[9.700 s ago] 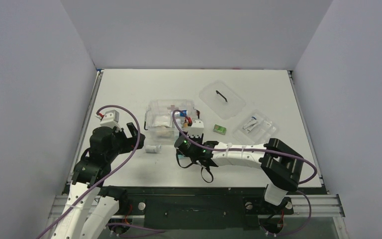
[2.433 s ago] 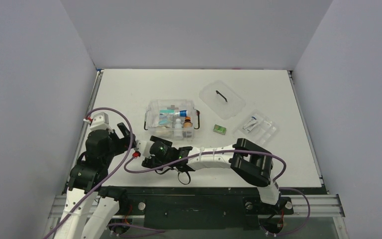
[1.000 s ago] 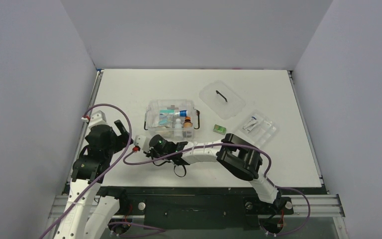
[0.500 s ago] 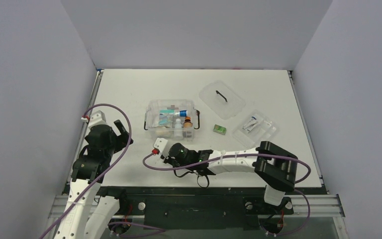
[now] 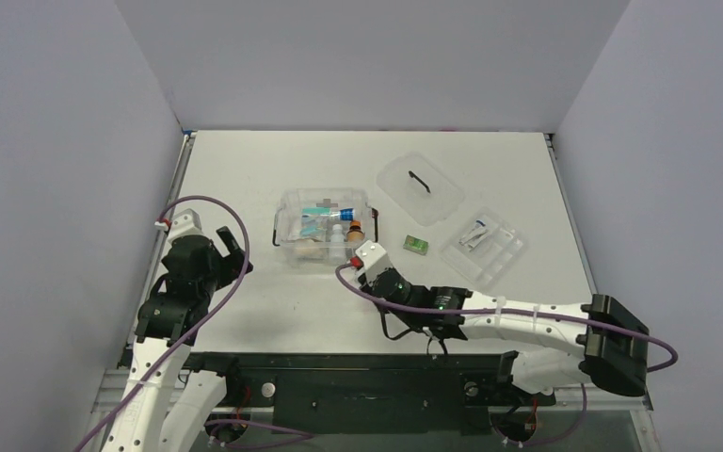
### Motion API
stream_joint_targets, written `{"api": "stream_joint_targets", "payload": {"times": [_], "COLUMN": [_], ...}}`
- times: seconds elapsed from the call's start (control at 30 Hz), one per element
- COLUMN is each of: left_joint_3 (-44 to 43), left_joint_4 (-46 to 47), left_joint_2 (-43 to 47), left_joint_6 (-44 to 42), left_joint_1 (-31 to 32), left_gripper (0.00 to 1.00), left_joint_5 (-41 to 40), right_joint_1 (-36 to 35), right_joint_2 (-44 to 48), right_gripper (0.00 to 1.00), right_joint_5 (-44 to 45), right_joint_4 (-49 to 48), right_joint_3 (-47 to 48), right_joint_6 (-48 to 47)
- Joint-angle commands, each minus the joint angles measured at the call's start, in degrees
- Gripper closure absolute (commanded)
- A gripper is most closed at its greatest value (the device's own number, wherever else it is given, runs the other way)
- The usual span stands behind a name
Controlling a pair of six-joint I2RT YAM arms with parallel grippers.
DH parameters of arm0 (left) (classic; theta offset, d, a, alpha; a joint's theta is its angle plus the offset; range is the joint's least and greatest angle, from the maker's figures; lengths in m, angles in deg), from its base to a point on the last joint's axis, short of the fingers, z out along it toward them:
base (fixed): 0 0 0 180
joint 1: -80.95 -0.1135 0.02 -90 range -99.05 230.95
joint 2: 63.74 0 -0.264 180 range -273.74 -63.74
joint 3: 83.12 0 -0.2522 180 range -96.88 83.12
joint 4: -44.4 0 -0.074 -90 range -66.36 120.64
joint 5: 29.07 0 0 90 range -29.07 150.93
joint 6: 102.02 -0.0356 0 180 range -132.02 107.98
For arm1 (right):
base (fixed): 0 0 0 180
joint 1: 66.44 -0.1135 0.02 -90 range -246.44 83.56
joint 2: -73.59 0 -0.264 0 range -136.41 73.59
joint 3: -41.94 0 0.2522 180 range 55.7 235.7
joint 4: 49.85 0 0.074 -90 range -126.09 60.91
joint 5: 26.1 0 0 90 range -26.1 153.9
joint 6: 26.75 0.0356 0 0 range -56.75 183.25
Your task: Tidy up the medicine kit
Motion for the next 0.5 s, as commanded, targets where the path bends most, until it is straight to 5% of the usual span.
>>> {"api": "stream_joint_targets", "payload": {"times": [0.0, 0.47], "left_joint_3": [-1.47, -1.50], "left_joint_4": [1.01, 1.12], "left_joint_2": [-0.04, -0.12], "left_joint_6": [-0.04, -0.13], "left_joint_1": [-0.27, 0.27], "left_gripper": [0.13, 0.13], "left_joint_5": [0.80, 1.27], "right_joint_1": [6.99, 28.93], "right_joint_2": [6.34, 14.44], "right_gripper": [0.98, 0.99], "right_joint_5": [6.55, 6.47], "right_joint_4": [8.52, 20.47], "right_joint_3": [-1.07, -3.16], "right_joint_6": [6.86, 15.53]}}
